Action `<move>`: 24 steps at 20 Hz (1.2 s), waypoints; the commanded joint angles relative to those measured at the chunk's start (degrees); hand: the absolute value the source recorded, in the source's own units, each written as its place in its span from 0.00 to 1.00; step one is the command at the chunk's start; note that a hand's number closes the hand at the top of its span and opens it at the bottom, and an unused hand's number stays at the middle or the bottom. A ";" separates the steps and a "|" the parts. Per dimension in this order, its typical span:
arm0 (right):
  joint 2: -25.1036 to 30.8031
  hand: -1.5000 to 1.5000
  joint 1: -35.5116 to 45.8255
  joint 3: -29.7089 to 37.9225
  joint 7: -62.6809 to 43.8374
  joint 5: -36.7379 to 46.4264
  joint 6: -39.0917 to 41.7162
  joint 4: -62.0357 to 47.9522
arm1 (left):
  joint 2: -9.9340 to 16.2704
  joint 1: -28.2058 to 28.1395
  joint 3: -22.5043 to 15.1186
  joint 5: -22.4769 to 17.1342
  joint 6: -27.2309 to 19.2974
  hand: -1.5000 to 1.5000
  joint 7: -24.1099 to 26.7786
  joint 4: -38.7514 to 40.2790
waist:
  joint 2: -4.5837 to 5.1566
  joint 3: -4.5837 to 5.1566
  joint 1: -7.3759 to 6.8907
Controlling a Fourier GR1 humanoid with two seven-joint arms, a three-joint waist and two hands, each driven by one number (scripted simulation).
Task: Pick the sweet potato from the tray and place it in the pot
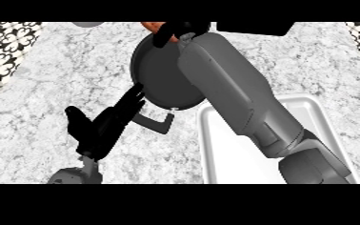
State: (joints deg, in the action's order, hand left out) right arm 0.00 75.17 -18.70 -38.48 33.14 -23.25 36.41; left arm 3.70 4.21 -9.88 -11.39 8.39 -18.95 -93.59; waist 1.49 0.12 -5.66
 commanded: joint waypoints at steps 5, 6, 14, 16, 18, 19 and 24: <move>0.00 0.00 0.21 2.45 5.39 -11.99 -7.73 -7.50 | -0.88 1.79 -0.72 0.15 -0.04 0.50 -0.93 0.47 | 0.61 -0.04 -1.97; 0.00 0.00 -2.58 3.15 7.66 -13.76 -10.42 -6.85 | 0.33 1.92 0.59 -0.99 1.23 0.50 -0.64 0.79 | 1.02 -0.06 -2.77; 0.00 0.00 -3.29 6.82 20.41 -26.47 -15.53 -5.69 | -1.94 2.72 -2.64 1.19 -0.60 0.50 -2.56 0.02 | 0.83 -0.16 -3.12; 0.00 0.00 -5.09 6.45 24.84 -27.69 -18.79 -6.50 | -0.65 2.84 -2.03 0.60 1.25 0.50 -1.31 -0.07 | 1.11 -0.13 -3.77; 0.00 0.00 -3.68 7.81 27.03 -29.21 -20.34 -7.42 | -1.25 2.15 -1.75 0.65 0.71 0.50 -0.49 0.86 | 0.87 -0.11 -2.72; 0.00 0.00 -4.65 6.31 28.70 -29.06 -23.23 -7.67 | -1.27 0.98 -2.13 1.19 0.23 0.50 -0.53 0.13 | 0.72 -0.10 -3.23; 0.00 0.00 -2.68 7.99 30.53 -31.08 -26.49 -13.14 | 0.22 -0.16 -0.03 0.10 0.00 0.50 -1.94 -2.20 | 0.14 -0.10 -1.33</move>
State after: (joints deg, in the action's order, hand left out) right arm 0.01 72.03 -11.76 -10.51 4.22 -46.61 26.00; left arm 3.17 6.07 -10.26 -11.06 8.59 -20.21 -93.26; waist 1.99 0.03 -7.46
